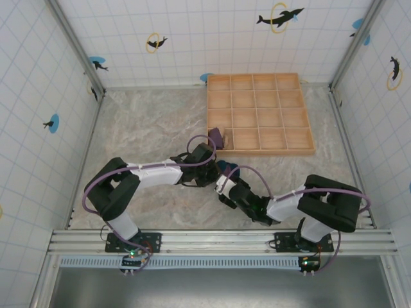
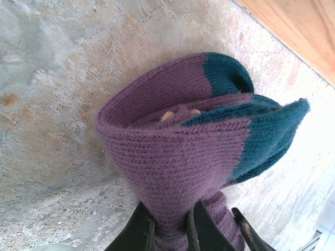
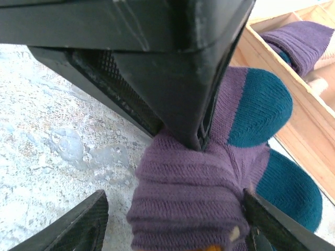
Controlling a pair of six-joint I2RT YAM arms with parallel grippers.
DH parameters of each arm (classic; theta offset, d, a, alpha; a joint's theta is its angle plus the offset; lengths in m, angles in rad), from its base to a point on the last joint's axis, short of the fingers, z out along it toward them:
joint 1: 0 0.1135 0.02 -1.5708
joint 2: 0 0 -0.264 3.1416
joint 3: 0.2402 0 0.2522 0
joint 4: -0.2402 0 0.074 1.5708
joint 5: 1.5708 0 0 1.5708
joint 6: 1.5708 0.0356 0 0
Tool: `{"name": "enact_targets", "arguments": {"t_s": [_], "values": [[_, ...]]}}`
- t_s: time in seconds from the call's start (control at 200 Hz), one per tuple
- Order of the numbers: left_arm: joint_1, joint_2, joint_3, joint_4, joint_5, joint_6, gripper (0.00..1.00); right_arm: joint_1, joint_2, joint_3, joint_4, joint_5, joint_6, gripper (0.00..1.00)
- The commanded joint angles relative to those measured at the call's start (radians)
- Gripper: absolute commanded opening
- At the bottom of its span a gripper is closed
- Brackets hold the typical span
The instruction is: Roll the socks
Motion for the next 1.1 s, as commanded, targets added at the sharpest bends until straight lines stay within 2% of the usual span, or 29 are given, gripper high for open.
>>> {"name": "enact_targets", "arguments": {"t_s": [0.0,0.145,0.31,0.41,0.46,0.55,0.646,0.701,0.746,0.886,1.096], "values": [[-0.009,0.022,0.002,-0.099,0.019,-0.018,0.00,0.002,0.041,0.047,0.091,0.030,-0.018,0.66],[-0.008,0.025,0.002,-0.099,0.027,-0.018,0.00,-0.007,0.090,0.061,0.116,0.038,-0.011,0.59],[-0.009,0.019,0.004,-0.099,0.026,-0.021,0.00,-0.026,0.119,0.071,0.095,0.034,0.030,0.39],[-0.009,0.016,0.010,-0.098,0.031,-0.023,0.00,-0.039,0.113,0.062,0.071,0.016,0.070,0.18],[-0.009,0.009,0.010,-0.096,0.028,-0.023,0.09,-0.048,0.103,0.050,0.070,-0.003,0.096,0.10],[-0.008,-0.011,0.005,-0.100,0.006,-0.027,0.43,-0.078,0.073,0.014,0.069,-0.069,0.164,0.02],[-0.009,-0.038,0.001,-0.093,-0.017,-0.023,0.60,-0.120,0.038,-0.035,0.092,-0.172,0.227,0.00],[-0.009,-0.051,0.004,-0.089,-0.030,-0.019,0.75,-0.149,0.022,-0.055,0.096,-0.237,0.264,0.00],[-0.008,-0.062,0.005,-0.079,-0.038,-0.011,0.82,-0.172,0.012,-0.069,0.100,-0.282,0.298,0.00],[-0.007,-0.104,-0.005,-0.055,-0.074,0.011,0.92,-0.262,-0.011,-0.114,0.122,-0.444,0.421,0.00],[-0.008,-0.173,-0.091,0.128,-0.073,0.028,0.94,-0.407,-0.005,-0.162,0.159,-0.645,0.586,0.00]]}}
